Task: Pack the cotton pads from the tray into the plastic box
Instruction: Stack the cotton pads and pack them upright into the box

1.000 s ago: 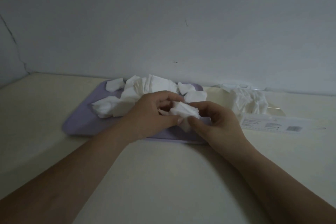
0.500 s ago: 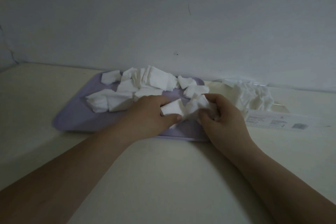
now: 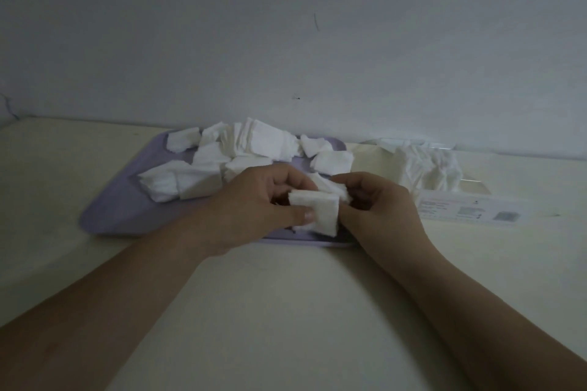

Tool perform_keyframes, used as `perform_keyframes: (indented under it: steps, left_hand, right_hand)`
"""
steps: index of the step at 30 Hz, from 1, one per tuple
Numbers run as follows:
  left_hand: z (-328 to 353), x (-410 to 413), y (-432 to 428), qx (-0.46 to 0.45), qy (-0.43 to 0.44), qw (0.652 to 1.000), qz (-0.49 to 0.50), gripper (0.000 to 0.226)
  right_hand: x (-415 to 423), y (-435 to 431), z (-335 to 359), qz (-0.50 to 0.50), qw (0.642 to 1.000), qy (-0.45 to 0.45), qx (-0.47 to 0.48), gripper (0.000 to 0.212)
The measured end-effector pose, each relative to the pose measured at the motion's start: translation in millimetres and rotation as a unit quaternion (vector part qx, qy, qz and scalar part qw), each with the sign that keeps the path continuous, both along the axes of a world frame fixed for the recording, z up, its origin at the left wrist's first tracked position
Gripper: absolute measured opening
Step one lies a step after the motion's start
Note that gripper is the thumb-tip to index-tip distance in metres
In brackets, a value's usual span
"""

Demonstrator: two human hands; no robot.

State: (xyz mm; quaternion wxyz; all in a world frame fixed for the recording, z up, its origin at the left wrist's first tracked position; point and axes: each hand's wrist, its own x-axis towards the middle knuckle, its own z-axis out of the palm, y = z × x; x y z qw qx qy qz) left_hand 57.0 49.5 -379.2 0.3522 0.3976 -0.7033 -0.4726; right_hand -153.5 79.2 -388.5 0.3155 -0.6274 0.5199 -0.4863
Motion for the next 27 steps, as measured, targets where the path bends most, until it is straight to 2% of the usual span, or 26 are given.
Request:
perform_keyframes:
  steps: [3,12,17,22,27]
  left_hand:
    - [-0.2,2.1,-0.7,0.003,0.009,0.999,0.035,0.024]
    - [-0.4,-2.6,2.2,-0.026,0.007,0.997,0.073,0.026]
    - [-1.1,-6.4,5.0,-0.084,-0.003,0.991,0.099,0.041]
    - [-4.9,-5.3,3.1,-0.102,-0.014,0.990,0.101,0.038]
    - [-6.6,-3.6,1.8,-0.107,-0.038,0.986,0.121,0.037]
  right_hand:
    - [-0.1,-1.0,-0.3,0.029,0.999,-0.013,0.002,0.032]
    - [0.9,-4.0,-4.9,0.035,0.999,0.003,-0.019,0.030]
    - [-1.4,-1.4,-0.3,0.094,0.993,-0.060,0.034,0.036]
    - [4.6,0.6,-3.6,0.063,0.996,0.058,-0.004,0.054]
    - [2.3,-1.5,-4.4,0.050,0.996,0.062,-0.026,0.055]
